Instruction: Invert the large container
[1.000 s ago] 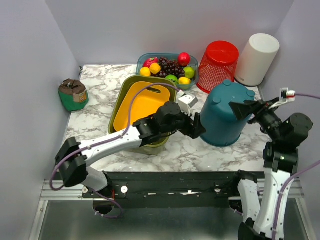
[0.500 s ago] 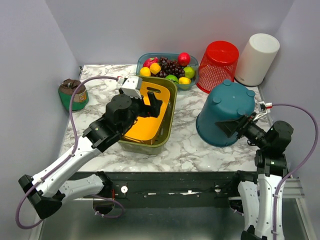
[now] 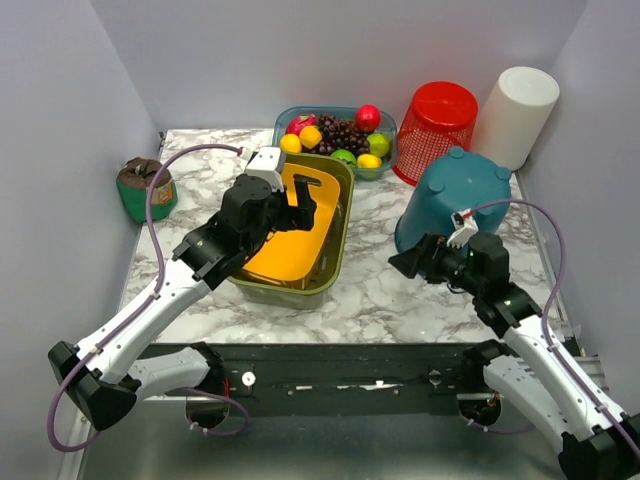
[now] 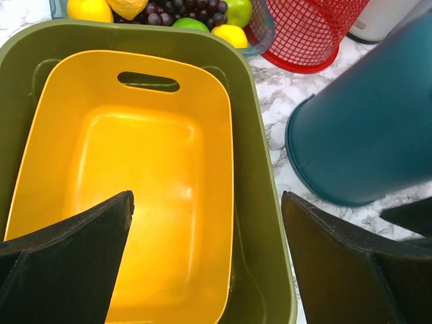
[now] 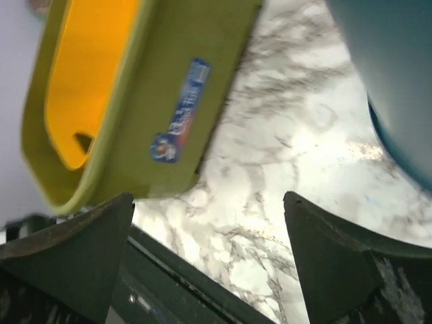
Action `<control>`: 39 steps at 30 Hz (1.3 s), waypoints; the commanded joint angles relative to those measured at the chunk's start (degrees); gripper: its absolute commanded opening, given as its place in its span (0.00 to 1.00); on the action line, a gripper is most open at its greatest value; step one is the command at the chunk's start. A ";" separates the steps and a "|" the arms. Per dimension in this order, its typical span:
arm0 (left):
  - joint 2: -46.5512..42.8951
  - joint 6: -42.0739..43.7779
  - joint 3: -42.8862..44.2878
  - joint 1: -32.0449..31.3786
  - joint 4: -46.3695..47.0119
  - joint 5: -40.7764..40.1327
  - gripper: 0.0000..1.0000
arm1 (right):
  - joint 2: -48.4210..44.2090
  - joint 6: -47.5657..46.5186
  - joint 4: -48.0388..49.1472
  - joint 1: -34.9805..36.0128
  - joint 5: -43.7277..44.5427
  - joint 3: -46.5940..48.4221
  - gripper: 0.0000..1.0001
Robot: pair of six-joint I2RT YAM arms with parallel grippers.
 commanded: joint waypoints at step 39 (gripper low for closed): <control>-2.30 0.80 1.78 2.92 -8.33 2.94 0.99 | 32.65 12.31 6.07 11.33 65.42 23.20 1.00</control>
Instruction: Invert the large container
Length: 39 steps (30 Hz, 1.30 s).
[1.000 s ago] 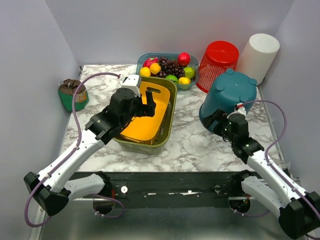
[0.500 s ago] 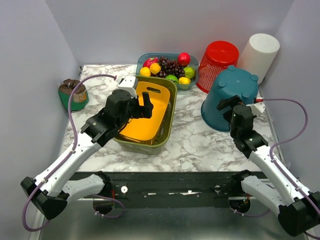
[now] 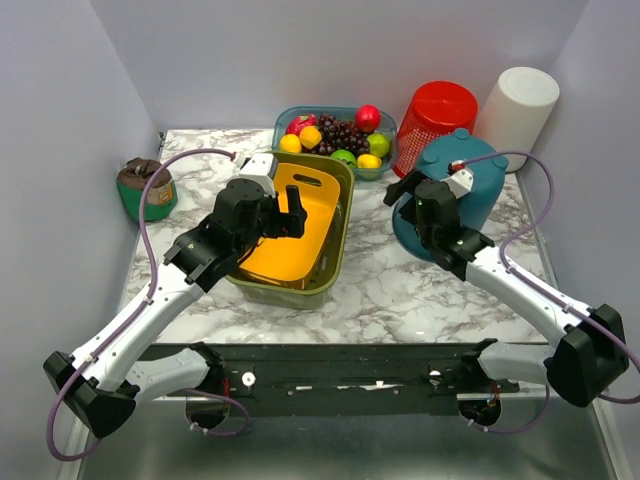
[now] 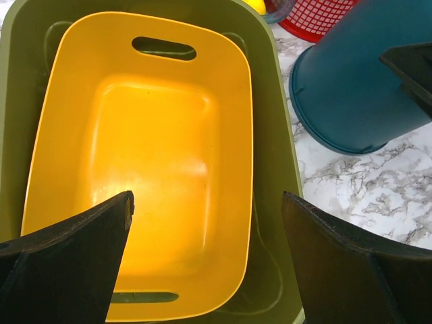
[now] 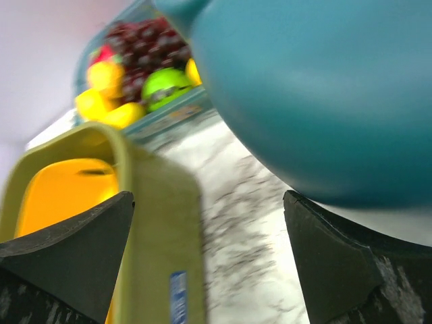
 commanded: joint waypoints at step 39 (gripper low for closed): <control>11.75 9.54 6.57 10.48 -9.95 0.76 0.99 | -25.12 -16.37 -10.35 -22.23 -17.65 -17.38 1.00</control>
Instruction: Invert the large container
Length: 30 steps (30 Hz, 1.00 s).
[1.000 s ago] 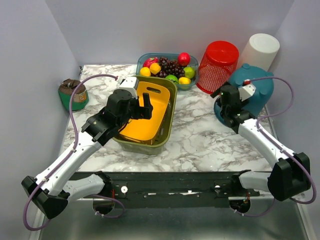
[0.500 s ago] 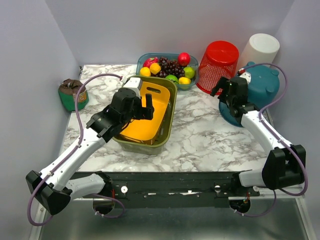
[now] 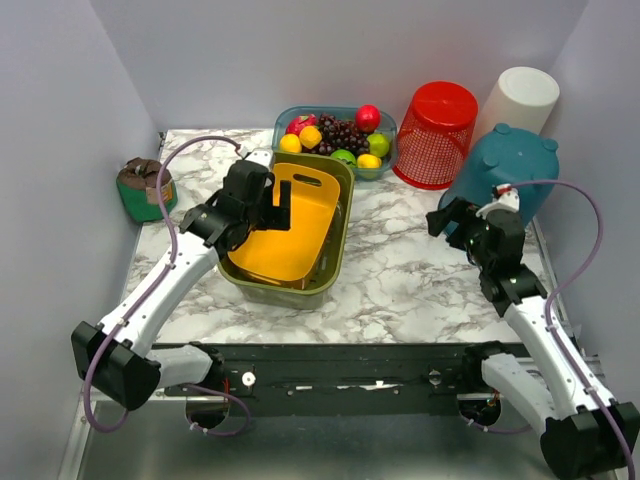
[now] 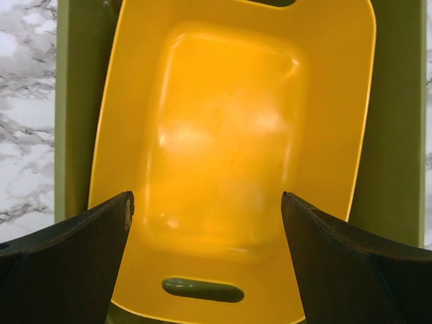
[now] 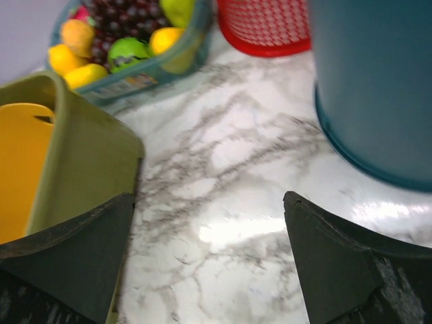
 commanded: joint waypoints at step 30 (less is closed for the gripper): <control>14.09 13.03 2.14 9.92 5.69 9.79 0.99 | 3.39 8.56 1.44 -2.55 -17.08 5.19 1.00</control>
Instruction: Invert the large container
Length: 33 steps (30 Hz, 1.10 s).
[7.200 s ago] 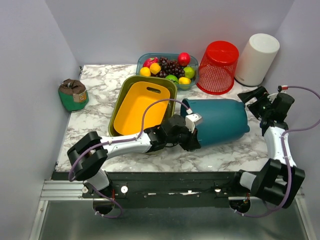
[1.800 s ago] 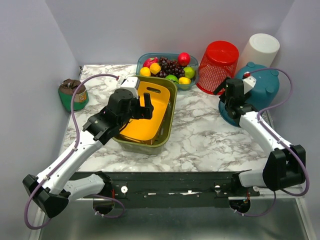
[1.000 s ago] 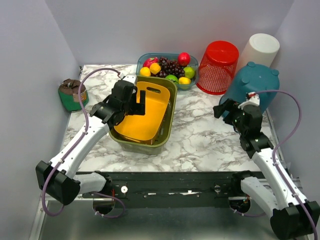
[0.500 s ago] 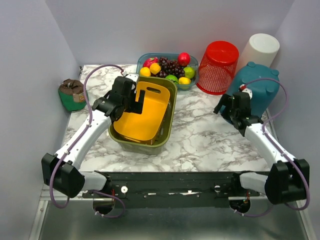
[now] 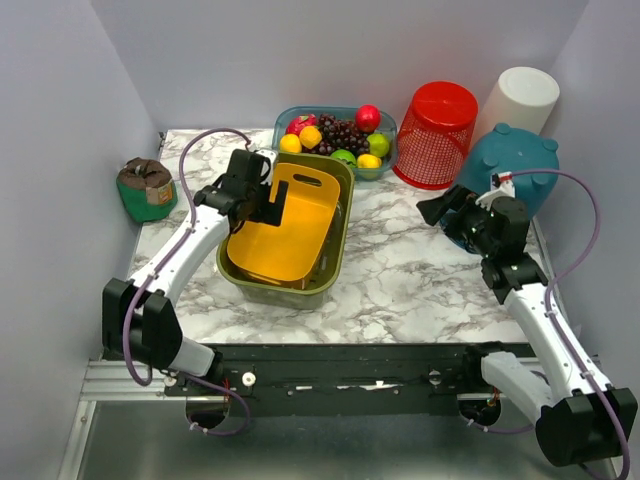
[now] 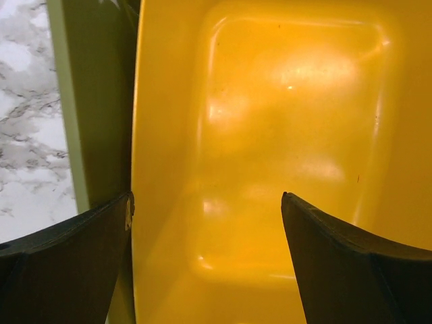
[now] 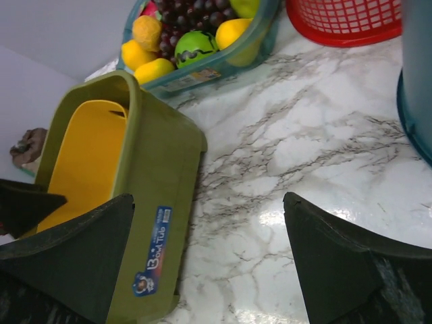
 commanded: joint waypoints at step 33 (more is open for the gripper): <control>9.17 -1.36 0.96 1.44 7.91 -2.46 0.99 | 8.90 5.85 6.60 12.22 -14.15 5.57 1.00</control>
